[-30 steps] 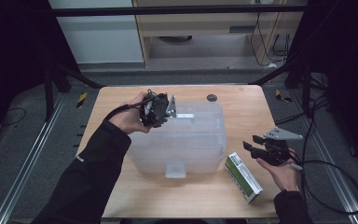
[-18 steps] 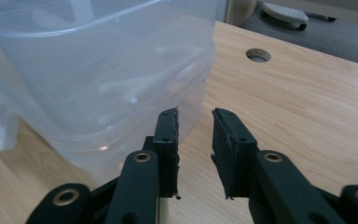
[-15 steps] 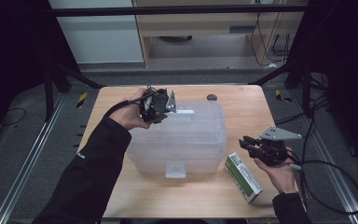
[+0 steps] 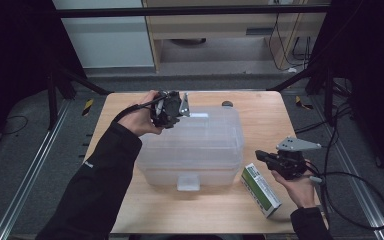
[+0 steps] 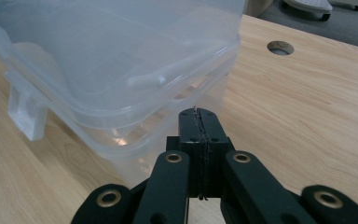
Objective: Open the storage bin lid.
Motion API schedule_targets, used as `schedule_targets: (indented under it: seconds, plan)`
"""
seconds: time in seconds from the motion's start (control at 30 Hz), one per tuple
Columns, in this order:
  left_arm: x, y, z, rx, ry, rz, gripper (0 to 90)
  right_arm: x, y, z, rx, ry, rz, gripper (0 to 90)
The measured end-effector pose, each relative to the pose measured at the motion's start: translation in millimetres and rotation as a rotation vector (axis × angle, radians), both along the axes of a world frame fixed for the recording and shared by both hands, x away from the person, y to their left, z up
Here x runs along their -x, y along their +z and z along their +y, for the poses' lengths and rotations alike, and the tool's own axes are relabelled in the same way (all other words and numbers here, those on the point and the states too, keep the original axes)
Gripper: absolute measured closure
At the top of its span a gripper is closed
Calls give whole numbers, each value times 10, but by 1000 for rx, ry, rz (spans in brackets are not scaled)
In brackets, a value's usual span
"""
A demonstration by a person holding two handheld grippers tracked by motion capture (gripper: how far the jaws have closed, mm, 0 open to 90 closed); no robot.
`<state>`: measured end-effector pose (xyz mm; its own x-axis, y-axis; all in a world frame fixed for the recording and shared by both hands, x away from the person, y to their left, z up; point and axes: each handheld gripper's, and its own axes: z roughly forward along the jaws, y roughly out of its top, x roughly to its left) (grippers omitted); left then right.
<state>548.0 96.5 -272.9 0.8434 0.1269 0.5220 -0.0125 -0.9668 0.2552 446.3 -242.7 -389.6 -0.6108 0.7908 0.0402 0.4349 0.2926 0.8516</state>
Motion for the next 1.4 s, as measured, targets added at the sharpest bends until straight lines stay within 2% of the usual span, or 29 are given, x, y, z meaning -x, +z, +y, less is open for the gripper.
schedule_targets:
  seconds: [0.37, 0.8, 1.03, 1.4]
  plan:
    - [-23, 27, -20, -7, 15, -27, 723, 14, -1, 116, 18, 34, 10, 900]
    - [-90, 69, -34, -5, 26, -29, 720, 6, -35, 193, 26, 54, 24, 900]
    - [-133, 90, -32, 4, 36, -32, 717, -2, -54, 258, 21, 67, 34, 900]
    - [-196, 117, -33, 16, 50, -36, 712, -19, -65, 308, -6, 81, 25, 900]
